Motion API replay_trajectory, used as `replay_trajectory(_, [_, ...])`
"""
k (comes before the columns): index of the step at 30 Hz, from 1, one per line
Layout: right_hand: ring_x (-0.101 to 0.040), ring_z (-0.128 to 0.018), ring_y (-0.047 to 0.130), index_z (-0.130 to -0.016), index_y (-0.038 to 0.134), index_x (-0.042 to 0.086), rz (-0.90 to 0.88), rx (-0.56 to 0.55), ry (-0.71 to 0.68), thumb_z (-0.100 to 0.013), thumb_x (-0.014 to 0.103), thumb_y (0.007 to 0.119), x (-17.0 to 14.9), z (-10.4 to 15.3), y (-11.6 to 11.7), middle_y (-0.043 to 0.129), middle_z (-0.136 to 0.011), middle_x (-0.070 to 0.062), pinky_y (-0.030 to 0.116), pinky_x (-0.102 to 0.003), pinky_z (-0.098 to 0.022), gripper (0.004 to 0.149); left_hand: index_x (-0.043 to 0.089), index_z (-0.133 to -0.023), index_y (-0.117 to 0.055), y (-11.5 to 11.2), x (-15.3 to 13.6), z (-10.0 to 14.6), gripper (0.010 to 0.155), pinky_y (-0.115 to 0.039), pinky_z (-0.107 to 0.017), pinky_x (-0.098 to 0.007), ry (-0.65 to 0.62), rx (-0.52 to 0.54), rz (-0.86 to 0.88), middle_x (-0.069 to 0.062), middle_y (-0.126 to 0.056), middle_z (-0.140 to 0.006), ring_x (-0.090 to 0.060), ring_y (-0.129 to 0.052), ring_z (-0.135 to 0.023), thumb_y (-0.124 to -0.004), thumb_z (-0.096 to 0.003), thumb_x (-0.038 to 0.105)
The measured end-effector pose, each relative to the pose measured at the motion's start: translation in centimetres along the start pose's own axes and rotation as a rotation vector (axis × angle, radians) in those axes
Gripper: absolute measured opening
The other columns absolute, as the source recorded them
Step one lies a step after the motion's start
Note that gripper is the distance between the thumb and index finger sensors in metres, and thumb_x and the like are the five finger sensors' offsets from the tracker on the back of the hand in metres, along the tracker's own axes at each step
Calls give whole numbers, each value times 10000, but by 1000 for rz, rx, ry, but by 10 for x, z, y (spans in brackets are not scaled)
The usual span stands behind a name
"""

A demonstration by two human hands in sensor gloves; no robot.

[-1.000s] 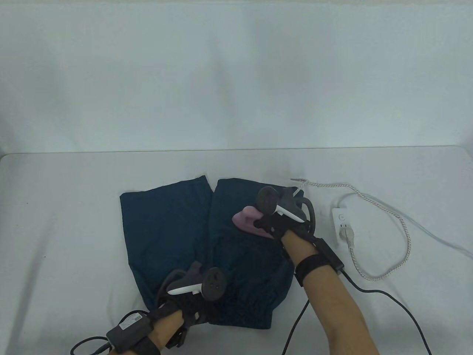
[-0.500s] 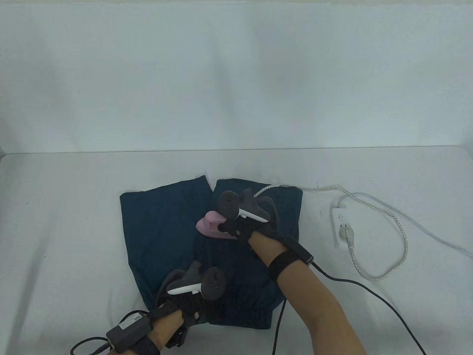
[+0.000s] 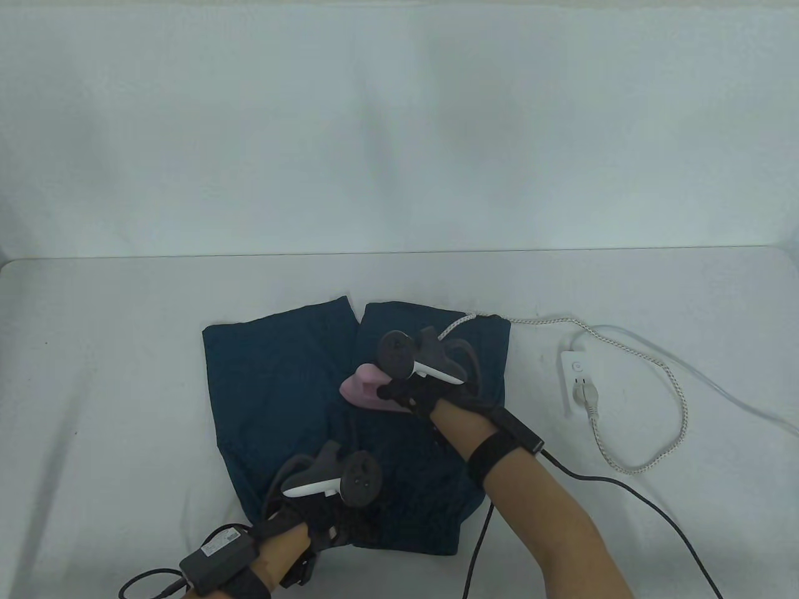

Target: Iron shorts with electric iron on table

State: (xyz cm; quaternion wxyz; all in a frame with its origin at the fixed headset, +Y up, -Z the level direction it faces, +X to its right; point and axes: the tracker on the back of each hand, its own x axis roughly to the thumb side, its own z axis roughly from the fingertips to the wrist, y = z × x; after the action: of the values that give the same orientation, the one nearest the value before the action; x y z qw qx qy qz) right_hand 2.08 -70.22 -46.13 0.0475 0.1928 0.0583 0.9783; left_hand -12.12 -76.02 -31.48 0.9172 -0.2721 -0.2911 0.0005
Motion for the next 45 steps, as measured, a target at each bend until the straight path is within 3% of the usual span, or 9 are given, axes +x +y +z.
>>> replay_trajectory(24, [-86,-542,984,-943,708,374,8,-10,160,-404,511,942,-84,60,-5,894,-733,117,851,-435,-308,603,463,-1073,-489,-1,2,0,722,-488,-757,-612,6,0,-11,93,-487,-1086,-197,-597,-925,-815,-437,564])
replay_trajectory(33, [-91,-543,982,-946,707,373,-20,-19,140,-402,508,946,-73,50,-3,893,-734,118,849,-433,-310,609,463,-1073,-489,-1,2,0,724,-487,-757,-612,5,0,-9,94,-487,-1086,-197,-597,-924,-817,-436,563])
replay_trajectory(45, [-90,-542,984,-953,702,368,-45,-8,51,-404,508,945,-27,15,0,894,-736,115,852,-428,-305,617,463,-1073,-491,-1,1,0,723,-488,-757,-610,6,1,-5,96,-487,-1085,-193,-598,-922,-817,-435,564])
